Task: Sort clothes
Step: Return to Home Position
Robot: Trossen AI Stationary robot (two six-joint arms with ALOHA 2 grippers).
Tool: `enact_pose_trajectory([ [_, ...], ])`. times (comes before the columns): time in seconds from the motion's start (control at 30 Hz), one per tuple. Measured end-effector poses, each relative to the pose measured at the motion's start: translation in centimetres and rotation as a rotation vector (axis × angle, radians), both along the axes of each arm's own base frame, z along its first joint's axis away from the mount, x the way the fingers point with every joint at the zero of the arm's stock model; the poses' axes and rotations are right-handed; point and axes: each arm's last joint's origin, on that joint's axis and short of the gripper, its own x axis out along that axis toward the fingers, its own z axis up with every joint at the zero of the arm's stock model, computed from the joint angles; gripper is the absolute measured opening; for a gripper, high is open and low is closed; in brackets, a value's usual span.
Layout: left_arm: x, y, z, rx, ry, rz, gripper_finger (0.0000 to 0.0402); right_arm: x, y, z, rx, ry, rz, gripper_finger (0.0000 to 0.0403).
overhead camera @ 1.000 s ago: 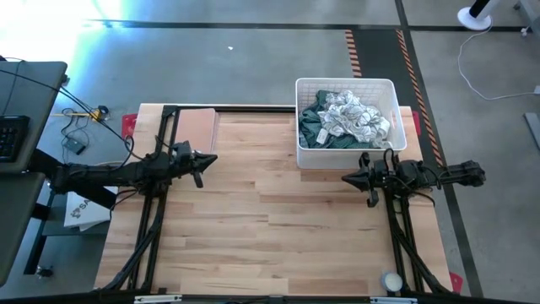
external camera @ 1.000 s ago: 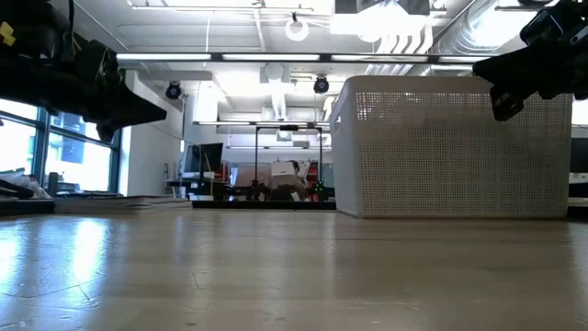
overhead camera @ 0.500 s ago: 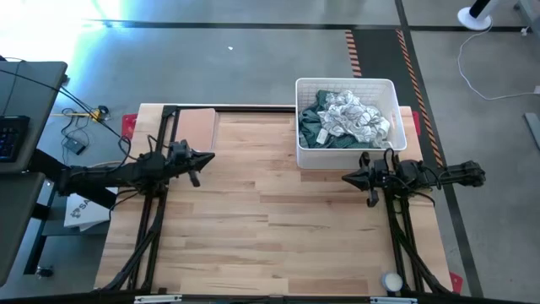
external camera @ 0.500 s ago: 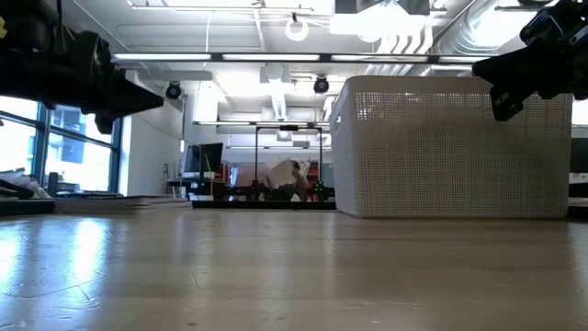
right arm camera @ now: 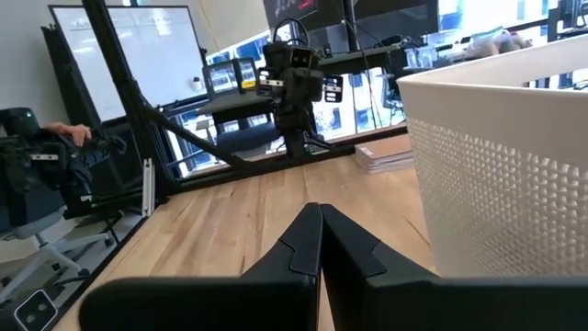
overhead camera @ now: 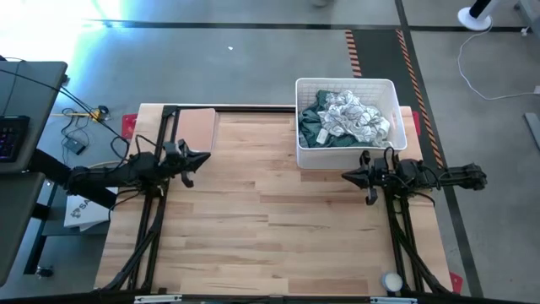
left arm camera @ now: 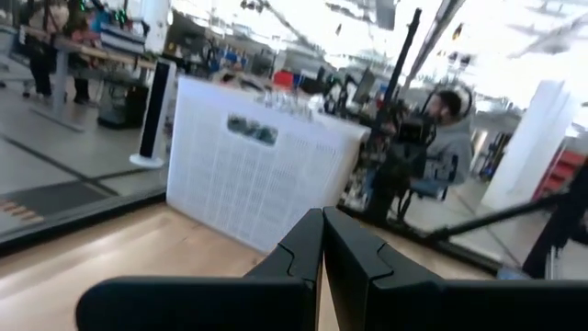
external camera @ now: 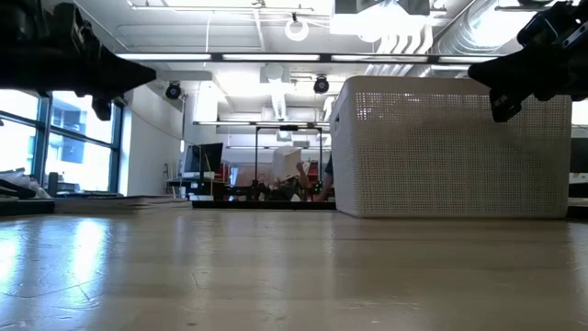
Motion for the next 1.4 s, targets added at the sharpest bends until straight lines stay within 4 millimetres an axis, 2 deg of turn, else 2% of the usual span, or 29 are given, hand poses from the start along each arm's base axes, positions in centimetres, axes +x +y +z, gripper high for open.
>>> enact_pose_trajectory([
  [0.17, -0.11, 0.03, 0.32, 0.000, -0.036, 0.008, 0.0010, 0.00, -0.07, 0.00, 0.000, 0.000, -0.007, 0.0000],
  [0.47, -0.10, 0.29, -0.02, 0.000, 0.000, 0.033, 0.0010, 0.03, -0.06, -0.03, -0.001, 0.004, -0.006, 0.0000],
  [0.7, -0.02, -0.33, -0.14, -0.002, 0.013, -0.022, 0.0010, 0.03, -0.06, -0.03, -0.001, 0.004, -0.006, 0.0000],
  [1.4, -0.03, -0.28, -0.10, -0.003, 0.008, -0.015, 0.0010, 0.04, -0.06, -0.04, -0.001, 0.005, -0.005, 0.0000],
])
